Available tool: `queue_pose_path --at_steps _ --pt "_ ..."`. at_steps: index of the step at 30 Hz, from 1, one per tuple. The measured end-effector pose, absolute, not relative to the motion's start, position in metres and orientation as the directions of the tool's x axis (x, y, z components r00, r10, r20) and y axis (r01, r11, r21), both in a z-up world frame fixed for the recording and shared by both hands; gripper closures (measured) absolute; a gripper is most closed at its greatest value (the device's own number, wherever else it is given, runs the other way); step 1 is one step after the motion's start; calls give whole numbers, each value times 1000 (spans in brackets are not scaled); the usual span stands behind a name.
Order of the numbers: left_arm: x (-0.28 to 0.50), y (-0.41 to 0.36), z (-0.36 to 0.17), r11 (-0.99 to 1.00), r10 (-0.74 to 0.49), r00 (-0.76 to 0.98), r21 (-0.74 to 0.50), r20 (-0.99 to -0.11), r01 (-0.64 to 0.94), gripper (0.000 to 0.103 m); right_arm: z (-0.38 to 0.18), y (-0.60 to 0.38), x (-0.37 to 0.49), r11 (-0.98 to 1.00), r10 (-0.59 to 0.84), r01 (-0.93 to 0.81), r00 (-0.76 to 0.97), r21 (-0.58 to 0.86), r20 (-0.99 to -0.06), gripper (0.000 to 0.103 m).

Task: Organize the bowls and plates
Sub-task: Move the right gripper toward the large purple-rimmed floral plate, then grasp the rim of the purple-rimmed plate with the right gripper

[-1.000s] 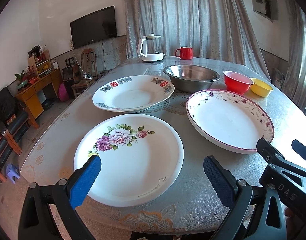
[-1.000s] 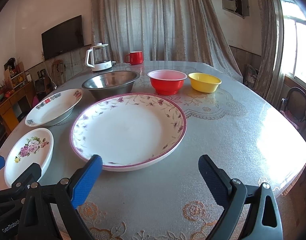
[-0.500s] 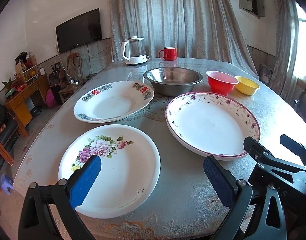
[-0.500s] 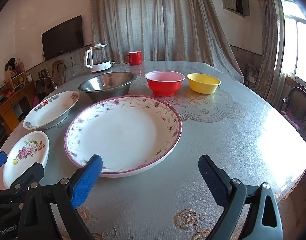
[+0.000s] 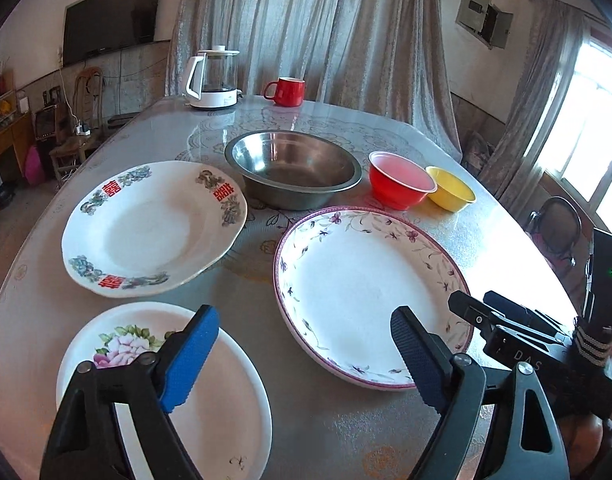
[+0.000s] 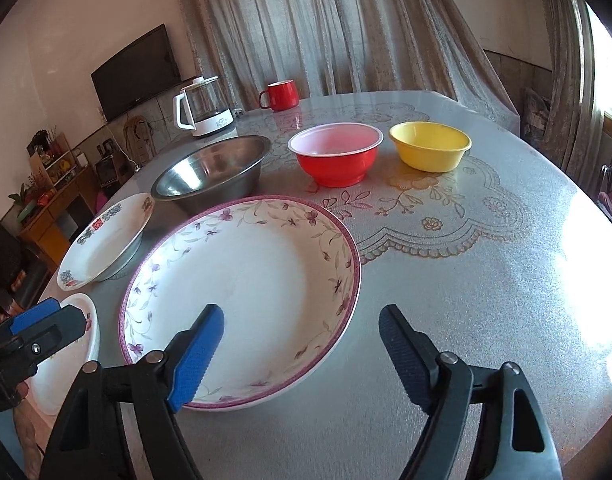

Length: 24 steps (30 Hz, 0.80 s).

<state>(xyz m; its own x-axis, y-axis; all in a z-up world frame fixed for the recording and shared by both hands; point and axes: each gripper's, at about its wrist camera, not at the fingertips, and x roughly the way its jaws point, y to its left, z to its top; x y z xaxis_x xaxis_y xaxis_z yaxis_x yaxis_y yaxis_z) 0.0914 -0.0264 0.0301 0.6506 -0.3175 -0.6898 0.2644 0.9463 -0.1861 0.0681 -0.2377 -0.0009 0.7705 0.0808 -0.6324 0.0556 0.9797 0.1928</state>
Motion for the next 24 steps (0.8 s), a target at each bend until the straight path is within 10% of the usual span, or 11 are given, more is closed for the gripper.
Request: queue_pose_path --at_steps 5,9,24 --pt "124 -30 22 942 -317 588 -173 -744 289 57 -15 -254 95 972 93 96 682 215 -725 66" --pt "145 -34 12 937 -325 549 -184 -770 297 73 -23 -262 106 970 100 107 644 219 -759 73" --pt "182 -46 -1 923 -295 483 -116 -825 367 79 -31 -262 119 975 139 46 636 217 -759 74"
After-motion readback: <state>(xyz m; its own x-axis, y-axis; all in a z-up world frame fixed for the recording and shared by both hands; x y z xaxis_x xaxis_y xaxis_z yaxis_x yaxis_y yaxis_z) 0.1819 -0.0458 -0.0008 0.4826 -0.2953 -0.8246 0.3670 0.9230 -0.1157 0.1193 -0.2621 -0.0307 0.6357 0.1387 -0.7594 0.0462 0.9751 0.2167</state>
